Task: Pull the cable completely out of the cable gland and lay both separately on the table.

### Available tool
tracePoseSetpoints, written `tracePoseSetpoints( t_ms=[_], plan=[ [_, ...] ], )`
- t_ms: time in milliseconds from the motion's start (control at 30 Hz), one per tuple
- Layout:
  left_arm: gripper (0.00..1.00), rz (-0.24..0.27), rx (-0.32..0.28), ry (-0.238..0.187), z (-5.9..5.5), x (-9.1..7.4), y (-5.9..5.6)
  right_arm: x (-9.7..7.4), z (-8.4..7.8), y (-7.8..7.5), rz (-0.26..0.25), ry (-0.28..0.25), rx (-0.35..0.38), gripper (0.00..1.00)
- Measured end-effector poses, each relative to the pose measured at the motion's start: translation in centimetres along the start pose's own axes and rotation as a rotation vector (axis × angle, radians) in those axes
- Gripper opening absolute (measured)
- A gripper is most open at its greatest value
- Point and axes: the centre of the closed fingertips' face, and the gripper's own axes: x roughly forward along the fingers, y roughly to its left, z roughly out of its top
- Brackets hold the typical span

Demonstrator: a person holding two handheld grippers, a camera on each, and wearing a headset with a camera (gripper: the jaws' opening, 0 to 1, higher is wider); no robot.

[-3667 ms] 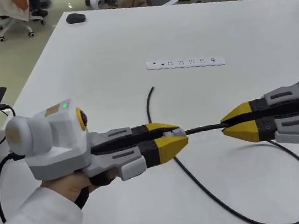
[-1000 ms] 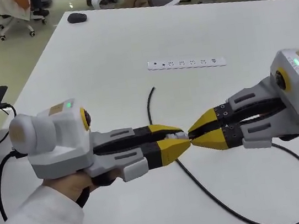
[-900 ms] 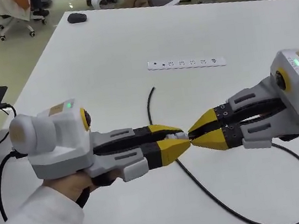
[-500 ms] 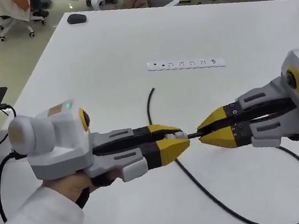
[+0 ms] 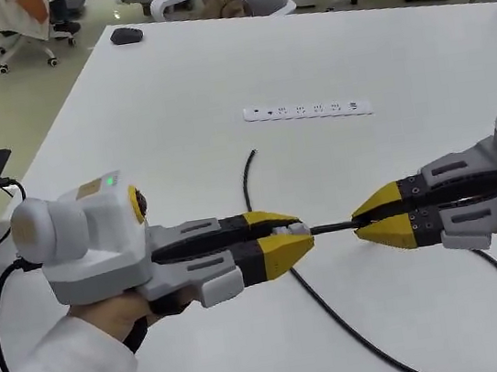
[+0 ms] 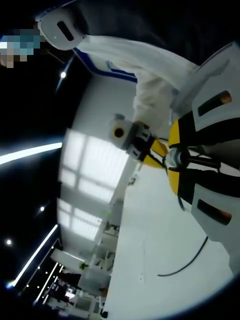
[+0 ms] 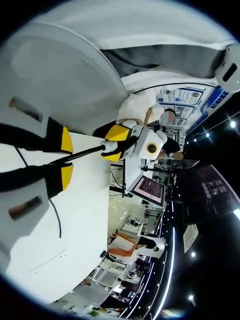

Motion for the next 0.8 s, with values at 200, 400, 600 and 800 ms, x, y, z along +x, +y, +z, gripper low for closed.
tracePoseSetpoints(
  t_ms=[200,400,600,800],
  plan=[
    [0.17,0.003,-0.001,-0.005,0.1,-0.1,0.1,-0.4,-0.4,-0.2,-0.017,-0.003,0.017,0.05],
    [0.17,0.008,-0.004,-0.010,0.2,-0.1,0.1,-1.0,-1.1,-0.5,-0.034,0.004,0.033,0.05],
    [0.17,0.010,-0.004,-0.014,0.3,-0.2,0.1,-1.5,-1.8,-0.6,-0.049,0.008,0.053,0.05],
    [0.17,0.011,-0.004,-0.016,0.3,-0.2,0.1,-2.3,-2.4,-1.0,-0.072,0.013,0.071,0.05]
  ],
)
